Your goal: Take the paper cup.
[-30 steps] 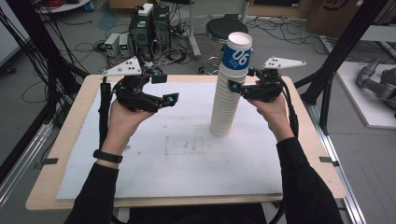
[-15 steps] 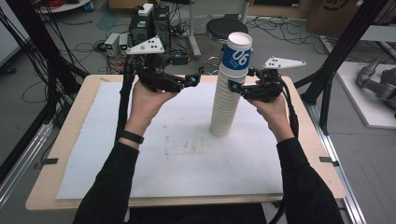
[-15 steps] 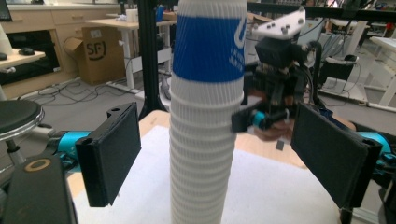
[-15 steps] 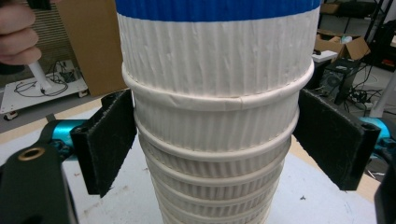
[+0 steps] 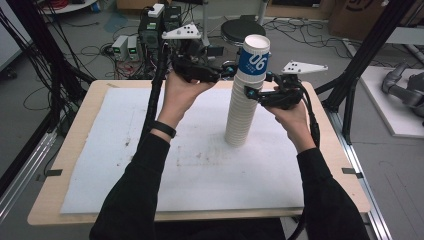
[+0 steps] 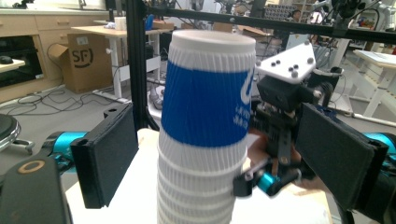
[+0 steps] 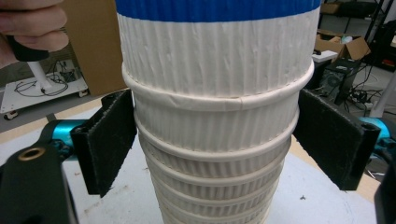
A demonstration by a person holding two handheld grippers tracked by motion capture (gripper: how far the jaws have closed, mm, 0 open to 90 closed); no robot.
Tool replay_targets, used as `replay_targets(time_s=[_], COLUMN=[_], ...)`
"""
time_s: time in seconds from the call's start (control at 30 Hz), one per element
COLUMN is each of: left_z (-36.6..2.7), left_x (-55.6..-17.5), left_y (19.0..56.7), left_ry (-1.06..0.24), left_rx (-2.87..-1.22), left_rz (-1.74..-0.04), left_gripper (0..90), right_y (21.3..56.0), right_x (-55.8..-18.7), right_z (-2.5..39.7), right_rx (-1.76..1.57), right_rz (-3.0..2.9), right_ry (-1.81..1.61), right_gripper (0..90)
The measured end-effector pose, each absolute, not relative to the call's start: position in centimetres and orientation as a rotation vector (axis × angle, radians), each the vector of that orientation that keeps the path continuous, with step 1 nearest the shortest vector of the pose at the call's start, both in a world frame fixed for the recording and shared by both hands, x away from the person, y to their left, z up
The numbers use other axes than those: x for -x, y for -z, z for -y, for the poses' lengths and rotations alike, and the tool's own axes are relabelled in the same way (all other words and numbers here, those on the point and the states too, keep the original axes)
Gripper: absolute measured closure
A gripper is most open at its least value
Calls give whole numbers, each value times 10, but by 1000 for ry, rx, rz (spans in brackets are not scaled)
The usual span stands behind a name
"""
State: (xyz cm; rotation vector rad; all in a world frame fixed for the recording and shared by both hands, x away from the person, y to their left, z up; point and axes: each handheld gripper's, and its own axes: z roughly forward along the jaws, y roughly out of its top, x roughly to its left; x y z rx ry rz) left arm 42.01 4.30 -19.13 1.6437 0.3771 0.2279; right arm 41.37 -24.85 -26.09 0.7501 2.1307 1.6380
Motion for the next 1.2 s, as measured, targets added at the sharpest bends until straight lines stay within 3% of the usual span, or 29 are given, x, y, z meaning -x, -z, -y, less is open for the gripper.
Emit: replay_targets(time_s=[0.97,1.2], left_z=[14,16], left_x=[-451,-455], left_y=[164,167], left_ry=[-172,-156], left_rx=[-1641,-1649], left_rz=[-346,-346], left_gripper=[139,179], right_y=[260,260], right_x=[-413,-412], right_z=[249,249], right_rx=[-737,-730], right_rz=[-2137,-2139], right_ry=[-1631,-1628], right_gripper=[147,147])
